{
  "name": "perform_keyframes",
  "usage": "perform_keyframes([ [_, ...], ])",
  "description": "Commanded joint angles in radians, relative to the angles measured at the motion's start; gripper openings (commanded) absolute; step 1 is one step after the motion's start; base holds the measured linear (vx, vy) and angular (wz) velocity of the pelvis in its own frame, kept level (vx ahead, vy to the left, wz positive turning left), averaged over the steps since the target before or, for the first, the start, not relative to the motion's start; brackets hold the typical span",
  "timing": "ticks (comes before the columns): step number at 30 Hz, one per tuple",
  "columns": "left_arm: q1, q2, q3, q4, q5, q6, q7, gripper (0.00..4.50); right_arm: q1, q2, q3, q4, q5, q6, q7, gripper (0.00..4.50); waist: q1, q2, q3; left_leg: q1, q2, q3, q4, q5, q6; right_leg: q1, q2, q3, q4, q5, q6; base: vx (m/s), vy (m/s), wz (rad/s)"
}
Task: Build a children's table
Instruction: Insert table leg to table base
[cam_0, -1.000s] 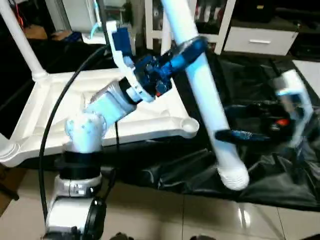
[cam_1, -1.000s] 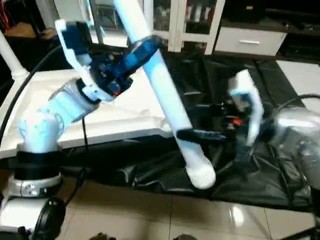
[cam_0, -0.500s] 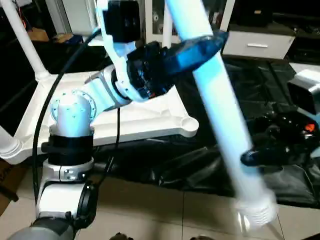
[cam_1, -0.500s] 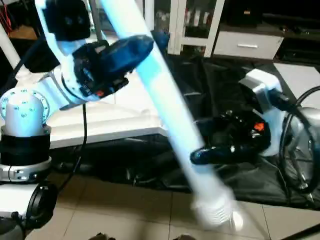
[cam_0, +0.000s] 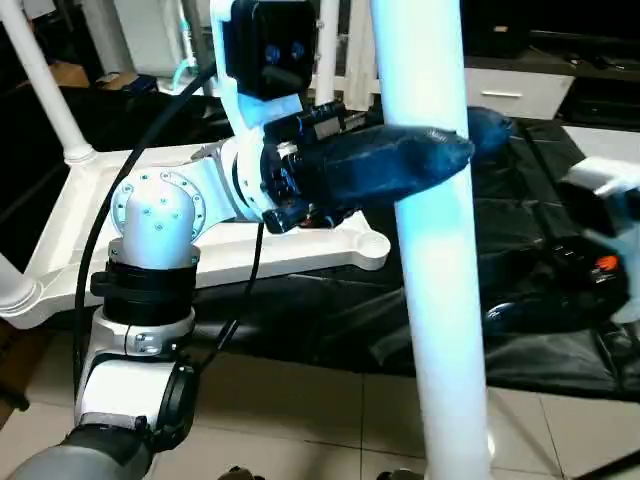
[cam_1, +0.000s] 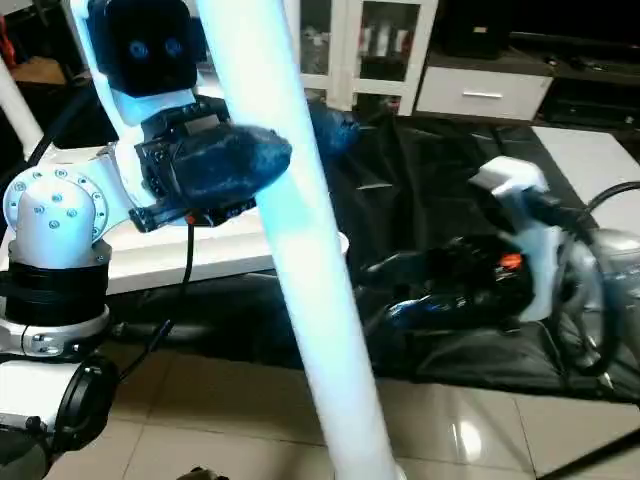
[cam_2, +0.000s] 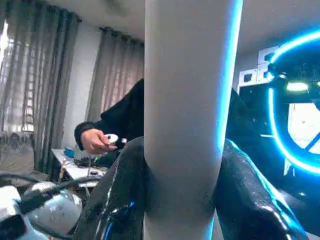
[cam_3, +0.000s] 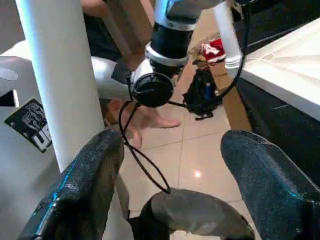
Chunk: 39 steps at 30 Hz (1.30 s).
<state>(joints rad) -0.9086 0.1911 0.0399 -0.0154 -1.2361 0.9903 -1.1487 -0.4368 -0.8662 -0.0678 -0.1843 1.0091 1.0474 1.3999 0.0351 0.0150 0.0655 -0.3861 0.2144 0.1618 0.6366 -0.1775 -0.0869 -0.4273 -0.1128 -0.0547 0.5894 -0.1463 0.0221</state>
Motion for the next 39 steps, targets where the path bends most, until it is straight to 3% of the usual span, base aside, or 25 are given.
perform_keyframes([
  [1,-0.025,-0.01,-0.001,0.029,0.044,-0.047,0.013,1.59,-0.018,0.023,-0.001,-0.045,0.043,0.024,-0.022,3.5,-0.011,-0.005,-0.066,0.031,-0.016,0.003,-0.08,-0.441,0.021,0.048,0.014,-0.05,-0.121,-0.648,-0.044,0.0,0.0,0.0],
  [2,-0.025,-0.012,0.0,0.033,0.048,-0.051,0.017,1.59,-0.018,0.026,0.0,-0.049,0.05,0.03,-0.021,3.5,-0.018,-0.007,-0.065,0.033,-0.015,-0.001,-0.082,-0.471,0.021,0.054,0.014,-0.061,-0.128,-0.64,-0.043,0.0,0.0,0.0],
  [3,-0.026,-0.013,0.001,0.034,0.049,-0.053,0.019,1.59,-0.018,0.026,0.0,-0.051,0.054,0.032,-0.021,3.5,-0.026,0.005,-0.062,0.034,-0.001,-0.016,-0.099,-0.553,0.012,0.072,0.015,-0.081,-0.129,-0.605,-0.041,0.0,0.0,0.0],
  [4,-0.025,-0.012,0.001,0.034,0.054,-0.057,0.022,1.59,-0.017,0.029,0.0,-0.058,0.058,0.034,-0.023,3.5,-0.029,0.013,-0.059,0.039,0.011,-0.022,-0.113,-0.617,0.009,0.078,0.018,-0.091,-0.125,-0.567,-0.042,0.0,0.0,0.0],
  [5,-0.025,-0.011,0.001,0.033,0.059,-0.06,0.023,1.59,-0.017,0.031,0.001,-0.062,0.061,0.035,-0.025,3.5,-0.03,0.03,-0.051,0.025,0.055,-0.038,-0.173,-0.775,-0.006,0.115,0.021,-0.093,-0.047,-0.411,-0.063,0.0,0.0,0.0],
  [6,-0.025,-0.012,0.001,0.034,0.062,-0.062,0.028,1.59,-0.019,0.035,-0.001,-0.068,0.076,0.044,-0.028,3.5,0.002,0.043,-0.041,-0.008,0.09,-0.025,-0.238,-0.908,-0.019,0.144,0.012,-0.068,0.08,-0.221,-0.089,-0.064,-0.036,-0.03],
  [7,-0.025,-0.012,0.001,0.034,0.062,-0.062,0.028,1.59,-0.019,0.035,-0.001,-0.068,0.076,0.044,-0.028,3.5,0.02,0.032,-0.036,-0.006,0.093,-0.006,-0.249,-0.914,-0.002,0.136,0.015,-0.049,0.104,-0.2,-0.074,-0.023,-0.095,0.05],
  [8,-0.024,-0.014,-0.001,0.036,0.071,-0.068,0.031,1.59,-0.021,0.039,-0.001,-0.073,0.092,0.056,-0.03,3.5,0.021,-0.016,-0.035,0.052,0.06,0.009,-0.18,-0.815,-0.006,0.093,0.008,0.01,0.057,-0.503,-0.023,-0.023,-0.095,0.05],
  [9,-0.024,-0.014,-0.001,0.036,0.071,-0.068,0.031,1.59,-0.021,0.039,-0.001,-0.073,0.092,0.056,-0.03,3.5,0.023,-0.058,-0.029,0.152,-0.063,0.035,0.078,-0.451,-0.035,-0.068,-0.051,-0.022,-0.18,-1.149,0.05,0.019,-0.118,0.06],
  [10,-0.022,-0.014,-0.006,0.04,0.089,-0.078,0.038,1.59,-0.019,0.047,-0.002,-0.08,0.111,0.069,-0.036,3.5,0.03,-0.07,-0.047,0.045,-0.047,-0.009,0.065,-0.153,0.004,0.033,-0.112,0.048,-0.133,-1.191,0.029,0.05,-0.03,-0.19],
  [11,-0.022,-0.014,-0.006,0.04,0.089,-0.078,0.038,1.59,-0.019,0.047,-0.002,-0.08,0.111,0.069,-0.036,3.5,0.054,-0.058,-0.06,0.009,-0.028,-0.017,0.002,-0.121,0.001,0.08,-0.107,0.051,-0.098,-1.068,0.021,0.05,-0.03,-0.19],
  [12,-0.013,-0.006,-0.018,0.04,0.11,-0.085,0.032,1.59,-0.011,0.044,-0.002,-0.079,0.093,0.06,-0.043,3.5,0.058,-0.044,-0.081,0.017,-0.013,-0.013,-0.057,-0.103,-0.006,0.074,-0.038,0.029,-0.046,-0.664,-0.049,0.043,0.005,-0.2],
  [13,-0.013,-0.006,-0.018,0.04,0.11,-0.085,0.032,1.59,-0.011,0.044,-0.002,-0.079,0.093,0.06,-0.043,3.5,0.05,-0.043,-0.086,0.014,-0.017,-0.014,-0.064,-0.081,0.002,0.081,-0.015,0.022,-0.028,-0.488,-0.08,0.0,0.0,0.0],
  [14,-0.004,0.001,-0.028,0.04,0.134,-0.099,0.024,1.59,-0.006,0.048,-0.002,-0.073,0.063,0.041,-0.062,3.5,0.046,-0.026,-0.091,0.024,-0.013,-0.007,-0.073,-0.071,0.027,0.078,-0.009,0.02,-0.024,-0.286,-0.161,0.0,0.0,0.0],
  [15,-0.004,0.001,-0.028,0.04,0.134,-0.099,0.024,1.59,-0.006,0.048,-0.002,-0.073,0.063,0.041,-0.062,3.5,0.038,-0.022,-0.082,0.024,-0.014,-0.001,-0.075,-0.148,0.044,0.074,-0.004,0.017,-0.039,-0.327,-0.202,0.0,0.0,0.0],
  [16,0.002,0.005,-0.034,0.041,0.15,-0.109,0.019,1.59,-0.002,0.05,-0.003,-0.069,0.043,0.028,-0.075,3.5,0.035,-0.025,-0.074,0.03,-0.02,0.006,-0.07,-0.236,0.041,0.066,-0.004,0.013,-0.056,-0.46,-0.196,0.0,0.0,0.0],
  [18,0.011,0.013,-0.036,0.037,0.156,-0.103,0.022,1.59,0.0,0.055,-0.024,-0.053,0.048,0.028,-0.093,3.5,0.033,-0.023,-0.072,0.035,-0.019,0.007,-0.069,-0.266,0.033,0.06,-0.008,0.01,-0.067,-0.538,-0.172,0.0,0.0,0.0],
  [19,0.028,0.025,-0.036,0.033,0.168,-0.102,0.033,1.59,0.01,0.051,-0.062,-0.039,0.076,0.041,-0.101,3.5,0.03,-0.025,-0.069,0.037,-0.019,0.006,-0.07,-0.287,0.027,0.056,-0.007,0.005,-0.076,-0.593,-0.146,0.0,0.0,0.0],
  [21,0.034,0.029,-0.035,0.033,0.172,-0.101,0.036,1.59,0.015,0.046,-0.073,-0.038,0.09,0.049,-0.099,3.5,0.023,-0.023,-0.068,0.034,-0.019,0.0,-0.074,-0.317,0.018,0.059,-0.009,-0.006,-0.087,-0.643,-0.103,0.0,0.0,0.0],
  [24,0.042,0.039,-0.045,0.043,0.19,-0.114,0.021,1.59,0.024,0.045,-0.088,-0.042,0.128,0.078,-0.098,3.5,0.015,-0.016,-0.07,0.031,-0.012,-0.007,-0.085,-0.327,0.023,0.064,-0.009,-0.009,-0.089,-0.594,-0.104,0.0,0.0,0.0],
  [27,0.044,0.047,-0.055,0.051,0.198,-0.118,0.002,1.59,0.03,0.045,-0.093,-0.044,0.148,0.095,-0.096,3.5,0.007,-0.015,-0.07,0.027,-0.013,-0.009,-0.091,-0.334,0.029,0.07,-0.008,-0.009,-0.088,-0.554,-0.115,0.0,0.0,0.0],
  [31,0.048,0.061,-0.068,0.064,0.218,-0.123,-0.03,1.59,0.028,0.05,-0.113,-0.024,0.167,0.105,-0.104,3.5,0.003,-0.011,-0.076,0.025,-0.005,-0.007,-0.094,-0.294,0.031,0.073,-0.013,0.0,-0.075,-0.436,-0.184,0.0,0.0,0.0],
  [34,0.048,0.064,-0.062,0.067,0.218,-0.123,-0.037,1.59,0.047,0.021,-0.095,-0.032,0.118,0.083,-0.089,3.5,0.008,-0.013,-0.077,0.026,-0.004,0.0,-0.092,-0.267,0.037,0.075,-0.015,0.008,-0.068,-0.384,-0.219,0.0,0.0,0.0],
  [39,0.042,0.045,-0.05,0.056,0.199,-0.115,-0.03,1.59,0.071,0.025,-0.028,-0.064,0.024,0.011,-0.12,3.5,0.017,-0.014,-0.08,0.026,-0.002,0.008,-0.087,-0.2,0.047,0.075,-0.018,0.014,-0.06,-0.332,-0.239,0.0,0.0,0.0],
])
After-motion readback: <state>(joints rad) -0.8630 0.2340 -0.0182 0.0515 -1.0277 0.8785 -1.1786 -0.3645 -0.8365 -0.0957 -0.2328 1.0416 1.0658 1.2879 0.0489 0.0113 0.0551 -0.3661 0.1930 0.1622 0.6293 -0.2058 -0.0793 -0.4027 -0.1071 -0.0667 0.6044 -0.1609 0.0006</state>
